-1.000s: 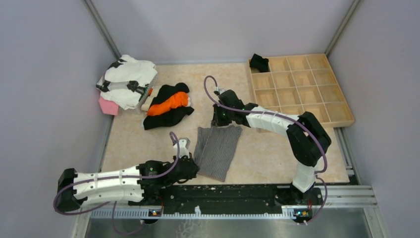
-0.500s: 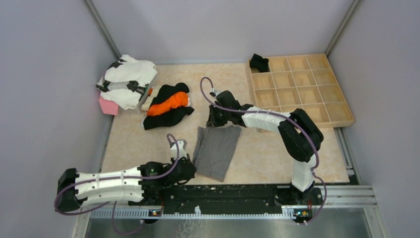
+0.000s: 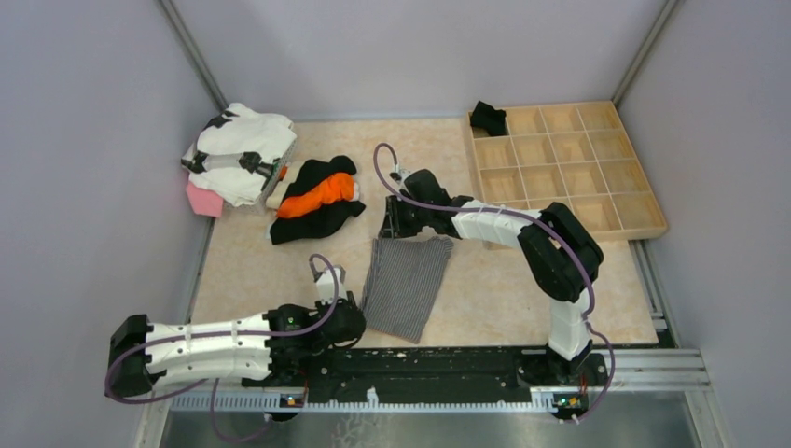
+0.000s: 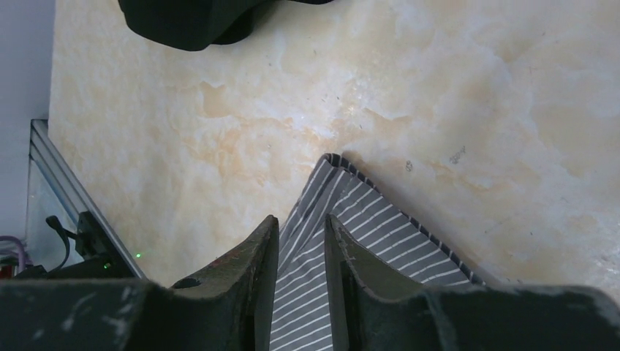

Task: Roll the underwear
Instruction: Fold the underwear at the center of the board.

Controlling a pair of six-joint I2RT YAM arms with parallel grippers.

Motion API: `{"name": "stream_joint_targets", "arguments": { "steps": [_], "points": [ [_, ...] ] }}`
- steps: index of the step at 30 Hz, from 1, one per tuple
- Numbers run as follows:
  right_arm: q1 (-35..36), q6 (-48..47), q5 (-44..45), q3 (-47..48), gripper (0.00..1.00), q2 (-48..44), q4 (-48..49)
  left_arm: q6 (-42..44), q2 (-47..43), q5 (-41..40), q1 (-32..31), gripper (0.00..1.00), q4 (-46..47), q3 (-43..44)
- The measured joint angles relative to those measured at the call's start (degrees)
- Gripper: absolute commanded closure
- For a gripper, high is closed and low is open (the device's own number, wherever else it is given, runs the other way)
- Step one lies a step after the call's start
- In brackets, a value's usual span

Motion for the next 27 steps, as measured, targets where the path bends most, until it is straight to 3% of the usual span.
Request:
{"name": "stream_joint_targets", "arguments": {
  "steps": [6, 10, 17, 27],
  "points": [
    [0.0, -0.57, -0.26, -0.11, 0.7, -0.59, 0.83, -4.28, -0.02, -2.1, 0.0, 0.41, -5.18, 0.04],
    [0.0, -1.62, 2.05, -2.91, 0.68, -5.68, -0.13, -4.98, -0.07, -3.52, 0.0, 0.27, -6.49, 0.26],
    [0.0, -2.43, 4.11, -9.99, 0.67, -15.37, -1.4, -1.49, -0.74, -4.44, 0.0, 0.18, -1.95, 0.35],
    [0.0, -2.47, 5.09, -16.72, 0.67, -19.19, -5.29, 1.01, -0.48, -4.44, 0.02, 0.19, 3.23, -2.29]
  ]
}}
